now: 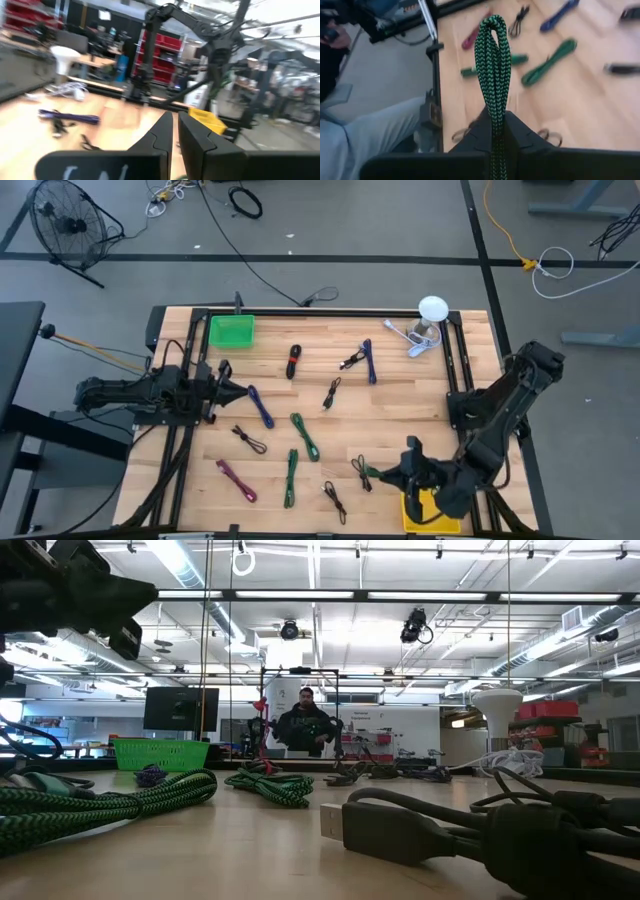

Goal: Pick & Place USB Port
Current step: Put the green charger cable into the yellow bin

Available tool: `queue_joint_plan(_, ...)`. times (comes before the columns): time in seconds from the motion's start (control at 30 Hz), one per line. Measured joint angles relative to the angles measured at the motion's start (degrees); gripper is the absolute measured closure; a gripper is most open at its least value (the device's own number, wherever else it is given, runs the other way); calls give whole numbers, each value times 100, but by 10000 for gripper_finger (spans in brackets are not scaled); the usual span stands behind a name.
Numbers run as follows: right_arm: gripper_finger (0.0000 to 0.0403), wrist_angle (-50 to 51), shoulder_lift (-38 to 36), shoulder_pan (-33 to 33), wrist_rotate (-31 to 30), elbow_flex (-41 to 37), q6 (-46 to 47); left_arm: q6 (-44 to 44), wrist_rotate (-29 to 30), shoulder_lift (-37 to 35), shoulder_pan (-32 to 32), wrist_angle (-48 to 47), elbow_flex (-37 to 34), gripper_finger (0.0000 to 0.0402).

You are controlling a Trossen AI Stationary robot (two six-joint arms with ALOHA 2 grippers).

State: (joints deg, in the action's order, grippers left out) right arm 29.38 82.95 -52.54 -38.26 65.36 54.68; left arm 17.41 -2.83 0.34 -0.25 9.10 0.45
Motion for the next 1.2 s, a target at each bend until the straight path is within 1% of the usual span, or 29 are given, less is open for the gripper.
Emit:
queue_joint_plan(0.17,391,115,243,-355,97,0,927,320,-202,2,0,-2,0,369)
queue_joint_plan(0.27,391,181,388,-534,438,0,1348,583,-290,2,0,-28,-2,369)
queue_joint_plan(0.37,391,513,445,-665,813,0,1753,753,-375,2,-17,-33,0,369)
queue_joint_plan(0.47,391,969,488,-763,979,-4,2217,717,-352,2,-97,-34,-1,369)
queue_joint_plan(0.53,391,1024,484,-808,1105,-4,2464,709,-304,2,-156,-38,0,369)
queue_joint_plan(0.67,392,1019,525,-927,1329,-2,2757,698,-272,2,-280,-46,-2,369)
queue_joint_plan(0.97,392,1156,943,-1097,1586,-4,3042,685,-233,2,-451,-146,-2,369)
queue_joint_plan(1.1,392,1218,1098,-1120,1956,-4,3296,685,-191,2,-507,-151,-2,369)
queue_joint_plan(1.2,392,1257,1156,-1170,1888,-7,3325,685,-103,2,-554,-188,-1,369)
